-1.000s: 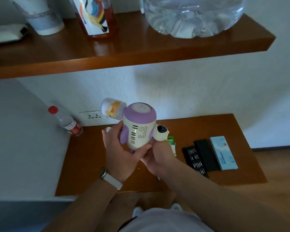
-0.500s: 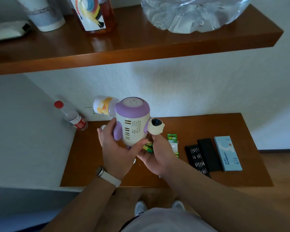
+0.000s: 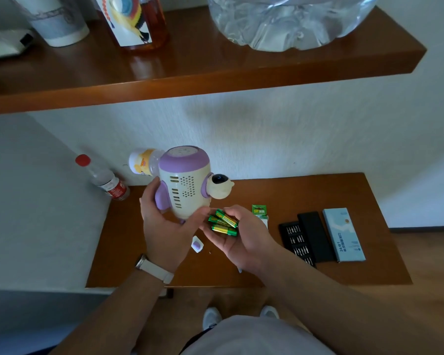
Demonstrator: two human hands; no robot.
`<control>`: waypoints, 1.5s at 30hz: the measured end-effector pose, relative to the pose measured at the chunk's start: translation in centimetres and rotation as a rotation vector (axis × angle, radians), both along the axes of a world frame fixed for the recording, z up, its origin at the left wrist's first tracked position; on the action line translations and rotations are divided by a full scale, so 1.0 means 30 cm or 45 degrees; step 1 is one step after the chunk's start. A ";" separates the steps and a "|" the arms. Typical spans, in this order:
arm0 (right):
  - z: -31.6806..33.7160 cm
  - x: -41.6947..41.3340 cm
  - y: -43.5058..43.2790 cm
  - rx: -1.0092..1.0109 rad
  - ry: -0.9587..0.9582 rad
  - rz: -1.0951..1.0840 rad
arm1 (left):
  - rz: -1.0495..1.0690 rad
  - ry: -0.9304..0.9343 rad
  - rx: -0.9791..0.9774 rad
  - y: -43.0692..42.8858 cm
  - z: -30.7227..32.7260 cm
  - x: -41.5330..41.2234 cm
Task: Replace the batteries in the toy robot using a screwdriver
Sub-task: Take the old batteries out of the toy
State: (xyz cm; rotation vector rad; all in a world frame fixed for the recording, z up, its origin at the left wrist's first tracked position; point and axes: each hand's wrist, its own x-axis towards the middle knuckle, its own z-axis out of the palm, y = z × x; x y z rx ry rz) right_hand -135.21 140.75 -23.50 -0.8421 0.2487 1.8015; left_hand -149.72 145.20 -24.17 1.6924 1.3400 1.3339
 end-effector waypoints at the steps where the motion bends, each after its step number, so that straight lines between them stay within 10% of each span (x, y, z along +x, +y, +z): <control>1: -0.005 0.002 0.001 -0.007 -0.006 0.023 | 0.003 -0.024 -0.036 0.004 -0.008 0.000; 14: -0.023 -0.036 0.046 -0.088 -0.033 0.113 | 0.144 -0.622 -0.630 0.047 -0.064 -0.054; 30: -0.038 -0.114 0.095 0.090 -0.600 0.312 | 0.058 -0.247 -0.484 0.068 -0.063 -0.081; 45: -0.150 -0.034 0.113 -0.047 -0.592 0.379 | 0.139 -0.530 -0.802 0.117 -0.134 -0.141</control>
